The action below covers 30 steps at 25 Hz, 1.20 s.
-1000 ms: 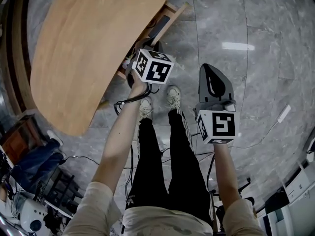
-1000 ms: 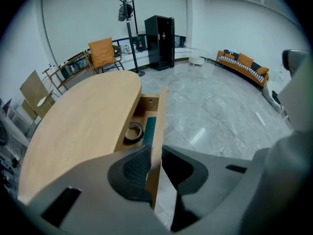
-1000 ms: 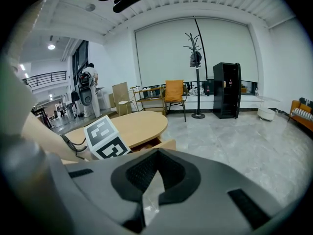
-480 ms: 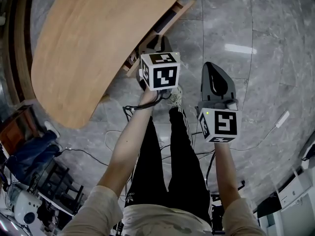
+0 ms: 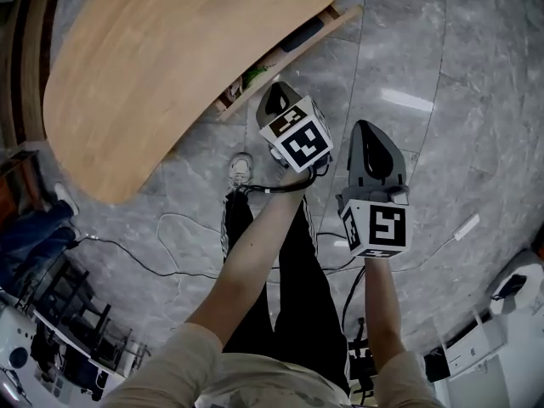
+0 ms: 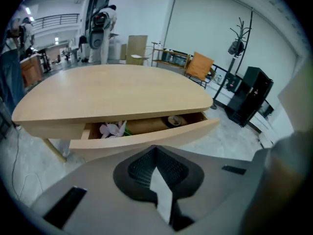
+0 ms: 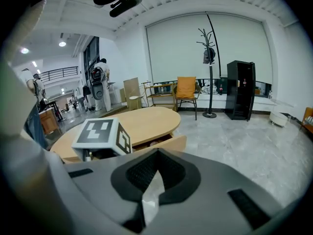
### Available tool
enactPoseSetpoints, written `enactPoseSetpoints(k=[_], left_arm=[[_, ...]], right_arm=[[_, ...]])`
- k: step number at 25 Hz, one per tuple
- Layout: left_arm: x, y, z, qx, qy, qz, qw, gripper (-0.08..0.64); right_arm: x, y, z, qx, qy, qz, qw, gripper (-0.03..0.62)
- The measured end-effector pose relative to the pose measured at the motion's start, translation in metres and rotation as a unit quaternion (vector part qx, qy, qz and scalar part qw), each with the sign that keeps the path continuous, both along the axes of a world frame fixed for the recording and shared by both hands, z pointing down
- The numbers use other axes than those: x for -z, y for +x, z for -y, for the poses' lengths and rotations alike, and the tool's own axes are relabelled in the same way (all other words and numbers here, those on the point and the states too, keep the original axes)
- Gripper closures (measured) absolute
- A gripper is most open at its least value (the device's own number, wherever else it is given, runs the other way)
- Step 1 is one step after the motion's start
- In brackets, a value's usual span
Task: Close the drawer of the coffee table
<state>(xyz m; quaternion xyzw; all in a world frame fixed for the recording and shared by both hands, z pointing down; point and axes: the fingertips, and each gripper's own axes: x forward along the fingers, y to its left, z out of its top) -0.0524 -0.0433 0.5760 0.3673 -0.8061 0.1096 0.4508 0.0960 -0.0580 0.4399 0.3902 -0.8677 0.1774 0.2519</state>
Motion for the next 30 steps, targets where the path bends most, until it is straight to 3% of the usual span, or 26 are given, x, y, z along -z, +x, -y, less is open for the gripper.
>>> enactPoseSetpoints(k=[4, 8, 13, 22, 30], left_arm=[[-0.016, -0.013, -0.007, 0.055, -0.017, 0.022, 0.9981, 0.552], [-0.024, -0.016, -0.004, 0.072, 0.004, 0.028, 0.9970, 0.552], [-0.022, -0.021, -0.002, 0.060, 0.028, 0.072, 0.9952, 0.552], [-0.024, -0.041, 0.007, 0.044, 0.073, 0.118, 0.9894, 0.552], [-0.019, -0.081, 0.029, 0.023, 0.127, 0.204, 0.9704, 0.552]], right_arm=[[-0.012, -0.001, -0.007, 0.015, -0.012, -0.007, 1.000, 0.588], [-0.023, -0.003, -0.008, 0.036, -0.016, -0.014, 0.999, 0.588], [-0.031, -0.006, -0.003, 0.057, -0.019, -0.020, 0.998, 0.588], [-0.039, -0.034, 0.003, 0.084, -0.011, -0.012, 0.996, 0.588], [-0.037, -0.051, 0.012, 0.100, 0.012, 0.026, 0.995, 0.588]])
